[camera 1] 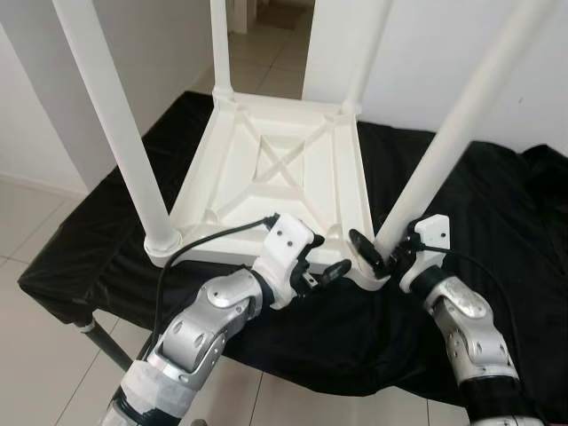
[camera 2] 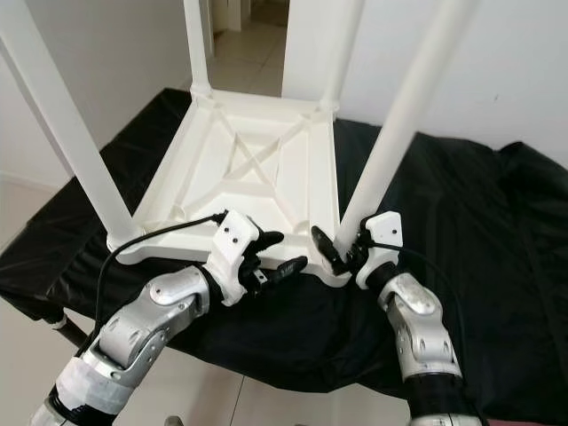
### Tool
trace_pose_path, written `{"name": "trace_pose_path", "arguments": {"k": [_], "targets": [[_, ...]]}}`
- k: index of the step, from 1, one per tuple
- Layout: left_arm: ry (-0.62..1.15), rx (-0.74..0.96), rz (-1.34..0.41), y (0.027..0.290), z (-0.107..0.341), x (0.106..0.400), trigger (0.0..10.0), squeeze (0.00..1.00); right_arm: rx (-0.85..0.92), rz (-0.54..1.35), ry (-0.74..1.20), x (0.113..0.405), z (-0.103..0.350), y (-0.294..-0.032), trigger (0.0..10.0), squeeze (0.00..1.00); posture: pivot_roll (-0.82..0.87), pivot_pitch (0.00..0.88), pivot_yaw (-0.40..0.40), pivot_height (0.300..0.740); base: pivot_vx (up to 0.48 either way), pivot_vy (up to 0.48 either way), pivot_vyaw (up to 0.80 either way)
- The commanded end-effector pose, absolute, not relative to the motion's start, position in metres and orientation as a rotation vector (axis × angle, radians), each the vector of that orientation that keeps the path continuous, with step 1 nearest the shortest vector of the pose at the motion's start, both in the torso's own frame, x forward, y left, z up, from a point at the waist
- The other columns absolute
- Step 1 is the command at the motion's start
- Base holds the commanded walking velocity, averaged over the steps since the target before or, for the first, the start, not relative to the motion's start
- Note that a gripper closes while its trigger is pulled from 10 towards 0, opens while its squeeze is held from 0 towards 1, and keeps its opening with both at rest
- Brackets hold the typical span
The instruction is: Building children table
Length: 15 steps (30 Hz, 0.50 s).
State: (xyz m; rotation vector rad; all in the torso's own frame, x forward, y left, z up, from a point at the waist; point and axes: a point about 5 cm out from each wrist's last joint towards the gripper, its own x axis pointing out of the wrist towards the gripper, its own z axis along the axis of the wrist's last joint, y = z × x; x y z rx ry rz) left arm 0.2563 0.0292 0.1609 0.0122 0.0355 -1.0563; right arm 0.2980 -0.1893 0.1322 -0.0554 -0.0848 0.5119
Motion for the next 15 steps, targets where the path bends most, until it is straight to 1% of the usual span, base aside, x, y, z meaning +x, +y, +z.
{"name": "trace_pose_path", "arguments": {"k": [1, 6, 8, 12, 13, 14, 15], "targets": [[0.049, 0.023, -1.098, 0.027, 0.16, 0.256, 10.0, 0.0, -0.059, 0.532, -0.062, 0.299, 0.127, -0.19, 0.0, 0.0, -0.07, 0.0, -0.042, 0.74, 0.0, 0.0, 0.0], [0.05, 0.025, -1.098, 0.026, 0.16, 0.255, 10.0, 0.0, -0.063, 0.531, -0.058, 0.297, 0.125, -0.192, 0.0, 0.0, -0.06, 0.0, -0.049, 0.74, 0.0, 0.0, 0.0], [0.053, 0.023, -1.095, 0.027, 0.16, 0.255, 10.0, 0.0, -0.047, 0.531, -0.051, 0.29, 0.122, -0.195, 0.0, 0.0, -0.06, 0.0, -0.05, 0.74, 0.0, 0.0, 0.0], [0.056, 0.021, -1.095, 0.028, 0.16, 0.255, 10.0, 0.0, -0.027, 0.542, -0.048, 0.285, 0.12, -0.196, 0.0, 0.0, -0.06, 0.0, -0.049, 0.74, 0.0, 0.0, 0.0], [0.057, 0.021, -1.095, 0.028, 0.16, 0.255, 10.0, 0.0, -0.019, 0.544, -0.048, 0.283, 0.119, -0.196, 1.1, 0.0, -0.06, 0.0, -0.047, 0.74, 0.0, 0.0, 0.0], [0.059, 0.021, -1.097, 0.028, 0.159, 0.255, 10.0, 0.0, -0.003, 0.546, -0.047, 0.281, 0.118, -0.195, 10.0, 0.0, -0.07, 0.0, -0.045, 0.74, 0.0, 0.0, 0.0], [0.059, 0.021, -1.097, 0.028, 0.159, 0.255, 10.0, 0.0, -0.003, 0.546, -0.047, 0.281, 0.118, -0.195, 10.0, 0.0, -0.07, 0.0, -0.045, 0.74, 0.0, 0.0, 0.0]]}}
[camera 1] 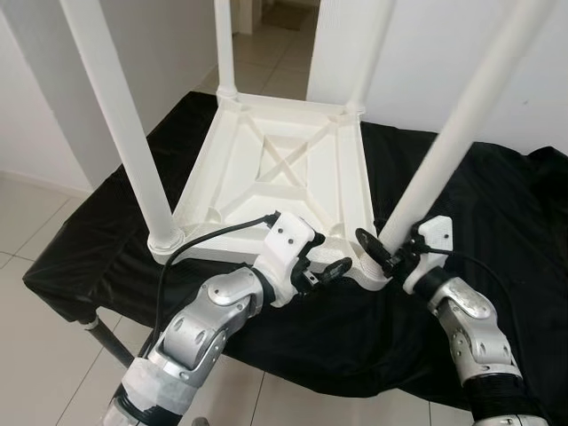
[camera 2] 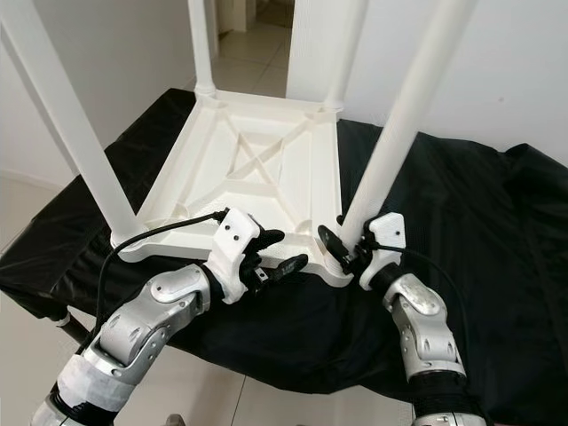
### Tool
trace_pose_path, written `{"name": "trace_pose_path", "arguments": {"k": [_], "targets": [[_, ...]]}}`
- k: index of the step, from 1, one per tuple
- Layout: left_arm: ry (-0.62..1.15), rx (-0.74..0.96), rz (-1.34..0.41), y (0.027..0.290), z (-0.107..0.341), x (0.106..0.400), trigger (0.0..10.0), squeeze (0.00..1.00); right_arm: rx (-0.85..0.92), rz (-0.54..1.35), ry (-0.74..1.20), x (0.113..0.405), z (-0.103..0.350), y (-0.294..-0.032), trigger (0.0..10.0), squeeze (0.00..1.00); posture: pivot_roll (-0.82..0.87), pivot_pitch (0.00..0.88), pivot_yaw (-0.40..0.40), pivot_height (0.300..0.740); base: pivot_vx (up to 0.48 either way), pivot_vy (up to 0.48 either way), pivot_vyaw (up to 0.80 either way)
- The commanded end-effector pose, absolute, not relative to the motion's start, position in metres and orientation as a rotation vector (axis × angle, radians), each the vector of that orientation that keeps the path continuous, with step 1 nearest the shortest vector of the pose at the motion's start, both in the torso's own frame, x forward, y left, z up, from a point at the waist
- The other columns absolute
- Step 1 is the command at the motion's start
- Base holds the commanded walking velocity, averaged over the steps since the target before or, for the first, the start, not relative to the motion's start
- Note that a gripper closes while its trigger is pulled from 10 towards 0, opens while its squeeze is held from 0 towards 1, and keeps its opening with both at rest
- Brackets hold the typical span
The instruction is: Building children table
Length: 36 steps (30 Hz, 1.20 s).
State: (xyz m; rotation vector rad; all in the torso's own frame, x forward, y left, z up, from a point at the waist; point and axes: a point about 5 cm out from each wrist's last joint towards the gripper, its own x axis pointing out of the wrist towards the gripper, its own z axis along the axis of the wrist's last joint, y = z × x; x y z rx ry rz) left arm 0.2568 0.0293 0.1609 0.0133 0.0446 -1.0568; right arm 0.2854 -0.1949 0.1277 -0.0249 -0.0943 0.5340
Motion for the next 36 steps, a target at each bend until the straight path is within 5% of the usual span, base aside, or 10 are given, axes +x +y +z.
{"name": "trace_pose_path", "arguments": {"k": [1, 16, 21, 32, 33, 35, 36], "targets": [[0.059, 0.021, -1.097, 0.028, 0.159, 0.255, 10.0, 0.0, -0.003, 0.546, -0.047, 0.281, 0.118, -0.195, 10.0, 0.0, -0.07, 0.0, -0.045, 0.74, 0.0, 0.0, 0.0], [0.088, 0.019, -1.106, 0.026, 0.152, 0.255, 10.0, 0.0, 0.075, 0.146, 0.028, 0.274, 0.114, -0.174, 10.0, 0.0, -0.08, 0.0, -0.039, 0.74, 0.0, 0.0, 0.0], [0.095, 0.023, -1.11, 0.026, 0.15, 0.255, 10.0, 0.0, 0.113, -0.217, 0.034, 0.265, 0.11, -0.168, 10.0, 0.0, -0.08, 0.0, -0.04, 0.74, 0.0, 0.0, 0.0], [0.096, 0.017, -1.113, 0.025, 0.151, 0.253, 10.0, 0.0, 0.156, -0.185, 0.03, 0.266, 0.119, -0.141, 10.0, 0.0, -0.07, 0.0, -0.05, 0.74, 0.0, 0.0, 0.0], [0.094, 0.017, -1.111, 0.026, 0.151, 0.253, 10.0, 0.0, 0.158, -0.188, 0.033, 0.266, 0.118, -0.142, 10.0, 0.76, -0.07, 0.0, -0.05, 0.74, 0.0, 0.0, 0.0], [0.093, 0.017, -1.109, 0.026, 0.152, 0.253, 10.0, 0.0, 0.159, -0.195, 0.036, 0.266, 0.119, -0.142, 10.0, 0.76, -0.07, 0.0, -0.05, 0.74, 0.0, 0.0, 0.0], [0.093, 0.017, -1.108, 0.026, 0.152, 0.254, 10.0, 0.0, 0.155, -0.197, 0.032, 0.266, 0.119, -0.143, 10.0, 1.0, -0.07, 0.0, -0.054, 0.74, 0.0, 0.0, 0.0]]}}
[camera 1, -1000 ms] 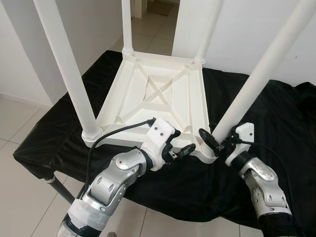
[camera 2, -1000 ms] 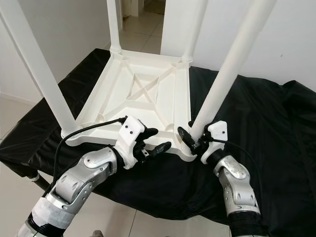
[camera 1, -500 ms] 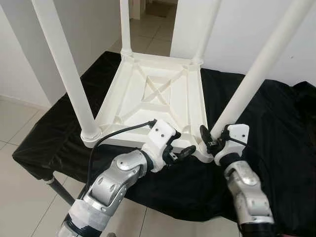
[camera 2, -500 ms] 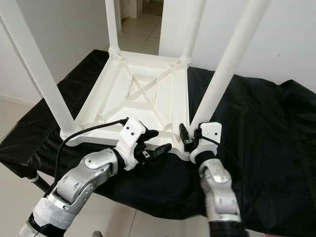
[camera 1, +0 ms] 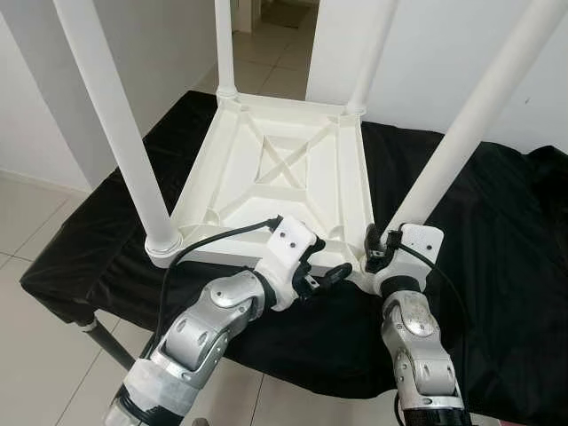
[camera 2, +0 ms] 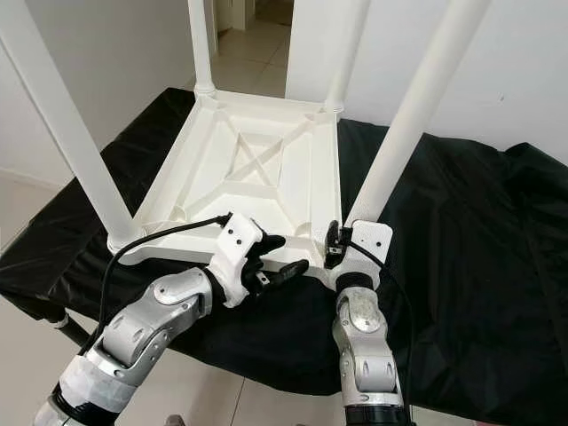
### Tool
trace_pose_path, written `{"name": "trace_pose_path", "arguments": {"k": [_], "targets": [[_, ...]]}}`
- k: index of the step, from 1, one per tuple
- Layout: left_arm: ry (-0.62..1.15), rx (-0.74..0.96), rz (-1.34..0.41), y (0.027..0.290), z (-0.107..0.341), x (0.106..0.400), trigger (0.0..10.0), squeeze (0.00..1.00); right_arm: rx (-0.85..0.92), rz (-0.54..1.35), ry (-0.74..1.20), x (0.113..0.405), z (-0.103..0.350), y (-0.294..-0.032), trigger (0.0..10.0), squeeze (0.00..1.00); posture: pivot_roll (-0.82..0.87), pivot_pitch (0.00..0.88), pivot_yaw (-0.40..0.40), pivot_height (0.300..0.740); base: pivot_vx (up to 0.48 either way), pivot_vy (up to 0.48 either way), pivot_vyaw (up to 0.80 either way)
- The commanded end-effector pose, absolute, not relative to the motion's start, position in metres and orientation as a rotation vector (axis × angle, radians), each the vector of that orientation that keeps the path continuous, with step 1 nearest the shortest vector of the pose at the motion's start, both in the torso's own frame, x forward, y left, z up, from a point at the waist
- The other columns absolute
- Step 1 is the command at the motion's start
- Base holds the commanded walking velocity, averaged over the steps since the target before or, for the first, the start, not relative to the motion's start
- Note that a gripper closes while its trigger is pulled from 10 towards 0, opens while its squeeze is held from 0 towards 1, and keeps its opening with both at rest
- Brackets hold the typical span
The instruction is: Building children table
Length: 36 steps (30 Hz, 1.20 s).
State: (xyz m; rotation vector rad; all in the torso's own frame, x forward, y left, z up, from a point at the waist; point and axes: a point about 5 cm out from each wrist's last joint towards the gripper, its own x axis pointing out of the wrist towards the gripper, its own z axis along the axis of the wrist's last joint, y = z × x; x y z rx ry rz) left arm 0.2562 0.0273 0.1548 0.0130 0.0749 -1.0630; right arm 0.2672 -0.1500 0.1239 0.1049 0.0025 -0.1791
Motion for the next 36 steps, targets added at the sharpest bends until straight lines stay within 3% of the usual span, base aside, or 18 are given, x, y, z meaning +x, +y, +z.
{"name": "trace_pose_path", "arguments": {"k": [1, 7, 16, 17, 25, 31, 35, 36], "targets": [[0.093, 0.017, -1.108, 0.026, 0.152, 0.254, 10.0, 0.0, 0.155, -0.197, 0.032, 0.266, 0.119, -0.143, 10.0, 1.0, -0.07, 0.0, -0.054, 0.74, 0.0, 0.0, 0.0], [0.085, 0.016, -1.109, 0.024, 0.152, 0.253, 10.0, 0.0, 0.11, -0.18, -0.003, 0.265, 0.123, -0.149, 10.0, 1.0, -0.08, 0.0, -0.057, 0.74, 0.0, 0.0, 0.0], [0.075, 0.023, -1.115, 0.023, 0.152, 0.252, 10.0, 0.0, 0.066, 0.059, -0.031, 0.266, 0.117, -0.16, 10.0, 1.0, -0.08, 0.0, -0.06, 0.74, 0.0, 0.0, 0.0], [0.077, 0.024, -1.115, 0.023, 0.152, 0.253, 10.0, 0.0, 0.06, 0.108, -0.043, 0.266, 0.119, -0.162, 10.0, 0.0, -0.08, 0.0, -0.059, 0.74, 0.0, 0.0, 0.0], [0.078, 0.029, -1.118, 0.023, 0.152, 0.253, 10.0, 0.0, 0.016, 0.241, -0.066, 0.27, 0.127, -0.175, 10.0, 0.0, -0.07, 0.0, -0.06, 0.74, 0.0, 0.0, 0.0], [0.075, 0.039, -1.12, 0.023, 0.152, 0.254, 10.0, 0.0, -0.032, 0.463, -0.044, 0.27, 0.127, -0.188, 10.0, 0.0, -0.07, 0.0, -0.06, 0.74, 0.0, 0.0, 0.0], [0.075, 0.04, -1.12, 0.023, 0.152, 0.254, 10.0, 0.0, -0.032, 0.478, -0.043, 0.27, 0.127, -0.191, 10.0, 0.0, -0.07, 0.0, -0.06, 0.74, 0.0, 0.0, 0.0], [0.073, 0.04, -1.12, 0.023, 0.152, 0.254, 10.0, 0.0, -0.05, 0.495, -0.04, 0.272, 0.127, -0.193, 9.6, 0.0, -0.07, 0.0, -0.059, 0.74, 0.0, 0.0, 0.0]]}}
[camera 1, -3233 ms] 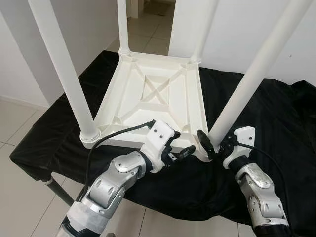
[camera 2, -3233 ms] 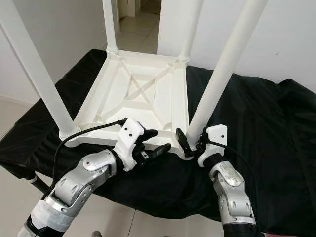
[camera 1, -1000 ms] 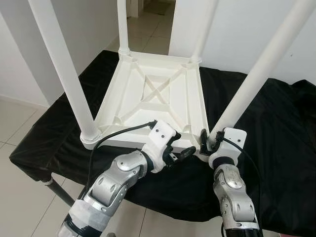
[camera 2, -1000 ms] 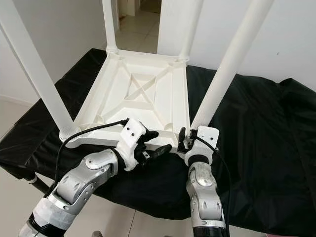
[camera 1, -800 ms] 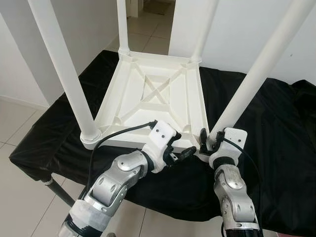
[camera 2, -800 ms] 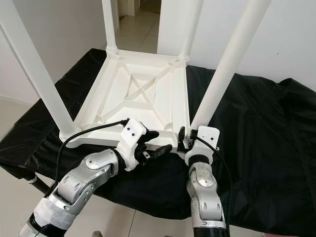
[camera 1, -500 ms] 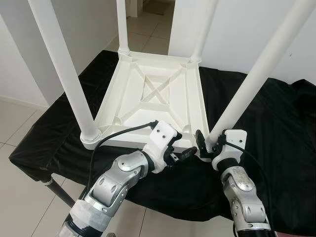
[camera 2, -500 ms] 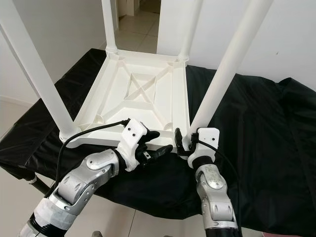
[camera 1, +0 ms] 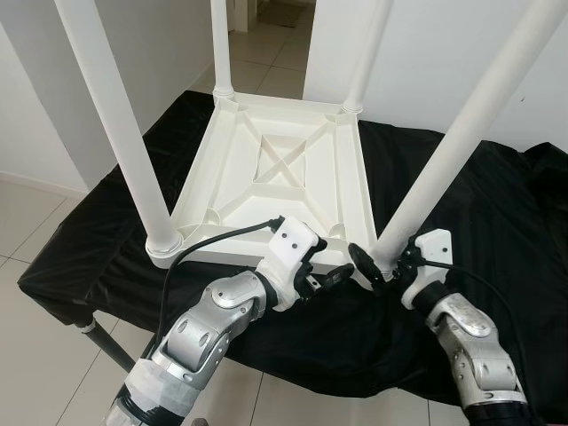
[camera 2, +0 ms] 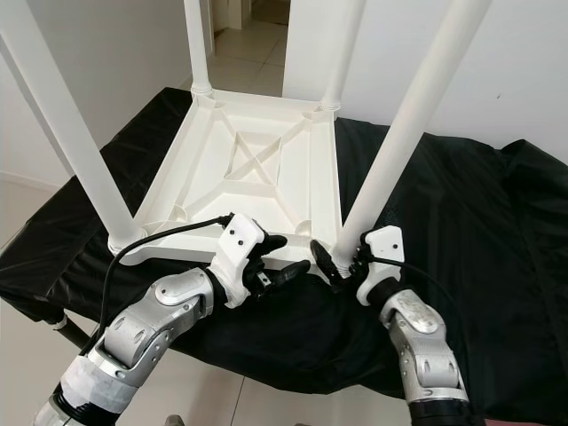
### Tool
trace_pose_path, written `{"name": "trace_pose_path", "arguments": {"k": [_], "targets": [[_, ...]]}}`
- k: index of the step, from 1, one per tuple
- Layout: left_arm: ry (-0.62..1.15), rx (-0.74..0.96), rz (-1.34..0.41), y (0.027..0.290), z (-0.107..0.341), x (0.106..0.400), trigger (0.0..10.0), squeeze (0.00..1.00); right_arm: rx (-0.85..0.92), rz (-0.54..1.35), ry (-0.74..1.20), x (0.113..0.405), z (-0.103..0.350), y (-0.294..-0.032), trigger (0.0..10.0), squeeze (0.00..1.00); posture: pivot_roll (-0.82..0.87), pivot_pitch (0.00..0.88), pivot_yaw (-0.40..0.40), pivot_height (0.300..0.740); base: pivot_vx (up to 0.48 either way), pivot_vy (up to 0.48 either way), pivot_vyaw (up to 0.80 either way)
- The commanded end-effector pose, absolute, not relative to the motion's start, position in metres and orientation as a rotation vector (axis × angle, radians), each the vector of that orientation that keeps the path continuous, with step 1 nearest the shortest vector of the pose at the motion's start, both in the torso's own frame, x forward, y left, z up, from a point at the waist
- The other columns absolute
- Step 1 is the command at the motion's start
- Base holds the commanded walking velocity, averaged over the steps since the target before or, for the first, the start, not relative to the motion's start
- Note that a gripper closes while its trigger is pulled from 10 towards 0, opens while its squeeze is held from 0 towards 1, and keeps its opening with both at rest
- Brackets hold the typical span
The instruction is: Building children table
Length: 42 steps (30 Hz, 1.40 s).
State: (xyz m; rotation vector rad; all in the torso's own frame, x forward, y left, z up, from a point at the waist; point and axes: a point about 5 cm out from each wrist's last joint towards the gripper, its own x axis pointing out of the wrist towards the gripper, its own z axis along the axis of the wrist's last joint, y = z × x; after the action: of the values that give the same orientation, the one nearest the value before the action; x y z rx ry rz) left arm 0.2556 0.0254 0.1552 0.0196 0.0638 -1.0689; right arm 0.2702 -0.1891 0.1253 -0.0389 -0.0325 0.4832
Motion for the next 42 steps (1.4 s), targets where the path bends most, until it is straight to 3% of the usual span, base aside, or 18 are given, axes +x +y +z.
{"name": "trace_pose_path", "arguments": {"k": [1, 2, 15, 16, 17, 28, 30, 32, 38, 42], "targets": [[0.073, 0.04, -1.12, 0.023, 0.152, 0.254, 10.0, 0.0, -0.05, 0.495, -0.04, 0.272, 0.127, -0.193, 9.6, 0.0, -0.07, 0.0, -0.059, 0.74, 0.0, 0.0, 0.0], [0.071, 0.04, -1.122, 0.022, 0.153, 0.254, 10.0, 0.0, -0.059, 0.508, -0.036, 0.274, 0.126, -0.196, 0.0, 0.0, -0.07, 0.0, -0.058, 0.74, 0.0, 0.0, 0.0], [0.07, 0.048, -1.129, 0.022, 0.153, 0.253, 10.0, 0.0, -0.053, 0.52, -0.023, 0.271, 0.117, -0.198, 0.0, 0.0, -0.07, 0.0, -0.05, 0.74, 0.0, 0.0, 0.0], [0.069, 0.049, -1.131, 0.022, 0.153, 0.253, 10.0, 0.0, -0.041, 0.513, -0.028, 0.27, 0.118, -0.197, 3.6, 0.0, -0.07, 0.0, -0.05, 0.74, 0.0, 0.0, 0.0], [0.07, 0.049, -1.133, 0.022, 0.153, 0.253, 10.0, 0.0, -0.035, 0.499, -0.035, 0.269, 0.118, -0.194, 10.0, 0.0, -0.07, 0.0, -0.049, 0.74, 0.0, 0.0, 0.0], [0.072, 0.048, -1.139, 0.02, 0.153, 0.253, 10.0, 0.0, 0.015, 0.287, -0.044, 0.268, 0.115, -0.178, 10.0, 0.0, -0.07, 0.0, -0.048, 0.74, 0.0, 0.0, 0.0], [0.073, 0.047, -1.139, 0.02, 0.152, 0.252, 10.0, 0.0, 0.062, 0.132, -0.021, 0.268, 0.112, -0.176, 10.0, 0.0, -0.07, 0.0, -0.049, 0.74, 0.0, 0.0, 0.0], [0.073, 0.047, -1.139, 0.02, 0.152, 0.252, 10.0, 0.0, 0.062, 0.132, -0.021, 0.268, 0.112, -0.176, 10.0, 0.0, -0.07, 0.0, -0.049, 0.74, 0.0, 0.0, 0.0], [0.075, 0.045, -1.136, 0.02, 0.152, 0.251, 10.0, 0.0, 0.188, -0.188, -0.012, 0.26, 0.112, -0.164, 10.0, 0.0, -0.07, 0.0, -0.057, 0.74, 0.0, 0.0, 0.0], [0.075, 0.038, -1.134, 0.02, 0.153, 0.25, 10.0, 0.0, 0.242, -0.16, -0.041, 0.26, 0.118, -0.148, 10.0, 0.0, -0.06, 0.0, -0.06, 0.74, 0.0, 0.0, 0.0]]}}
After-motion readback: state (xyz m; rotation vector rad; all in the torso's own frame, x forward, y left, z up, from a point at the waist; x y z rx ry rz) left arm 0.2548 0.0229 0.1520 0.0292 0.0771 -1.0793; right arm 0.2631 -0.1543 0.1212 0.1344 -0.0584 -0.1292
